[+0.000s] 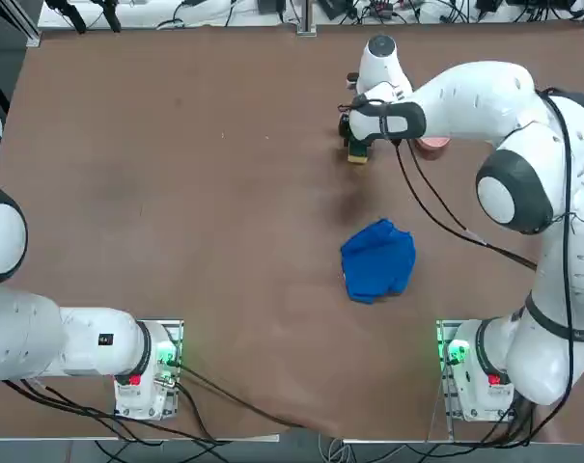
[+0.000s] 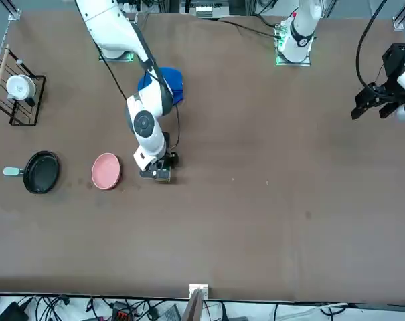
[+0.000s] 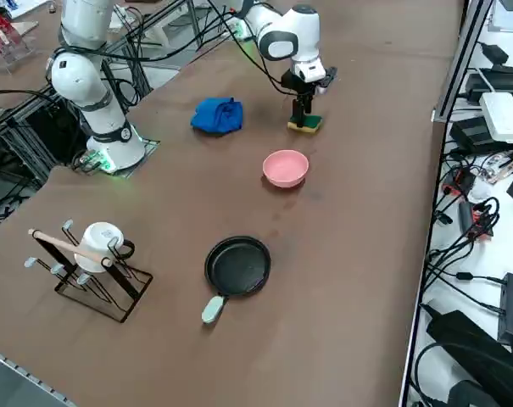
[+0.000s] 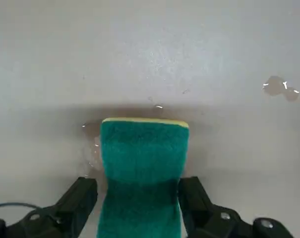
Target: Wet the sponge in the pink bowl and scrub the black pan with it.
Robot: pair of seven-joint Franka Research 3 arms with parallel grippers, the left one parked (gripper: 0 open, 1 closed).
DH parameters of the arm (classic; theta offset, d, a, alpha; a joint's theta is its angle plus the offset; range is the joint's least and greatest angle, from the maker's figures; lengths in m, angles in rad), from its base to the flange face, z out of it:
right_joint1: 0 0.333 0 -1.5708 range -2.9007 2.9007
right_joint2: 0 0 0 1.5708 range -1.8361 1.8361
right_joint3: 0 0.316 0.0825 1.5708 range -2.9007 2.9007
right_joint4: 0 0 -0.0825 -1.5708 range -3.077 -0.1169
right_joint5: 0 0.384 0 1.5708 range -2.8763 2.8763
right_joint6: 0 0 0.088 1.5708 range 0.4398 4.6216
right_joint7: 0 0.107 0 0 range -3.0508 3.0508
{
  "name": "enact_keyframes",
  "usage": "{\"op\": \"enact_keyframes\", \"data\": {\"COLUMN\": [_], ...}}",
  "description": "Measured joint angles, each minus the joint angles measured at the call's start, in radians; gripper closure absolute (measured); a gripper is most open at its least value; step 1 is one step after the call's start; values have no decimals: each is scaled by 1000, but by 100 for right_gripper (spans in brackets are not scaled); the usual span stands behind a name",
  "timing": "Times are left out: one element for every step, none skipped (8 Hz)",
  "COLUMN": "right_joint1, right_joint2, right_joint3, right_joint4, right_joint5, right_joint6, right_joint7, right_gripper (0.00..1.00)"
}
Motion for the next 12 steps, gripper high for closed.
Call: {"op": "enact_keyframes", "data": {"right_joint1": [1, 1, 1, 2, 2, 2, 2, 1, 1, 1, -2, -13], "right_joint2": [6, 14, 21, 27, 30, 30, 29, 24, 18, -3, -45, -99], "right_joint3": [0, 0, 0, 0, 0, 0, -1, -5, -11, -28, -60, -92], "right_joint4": [0, 0, 0, 0, 0, 0, 0, 1, 5, 12, 20, 22], "right_joint5": [0, 0, 0, 0, 0, 0, 0, 0, 0, -2, -3, -3], "right_joint6": [8, 22, 31, 35, 37, 37, 37, 36, 18, -27, -103, -198], "right_joint7": [0, 0, 0, 0, 0, 0, 0, 0, -1, -8, -39, -95], "right_gripper": [0, 0, 1, 4, 5, 19, 43, 59, 61, 64, 64, 64]}}
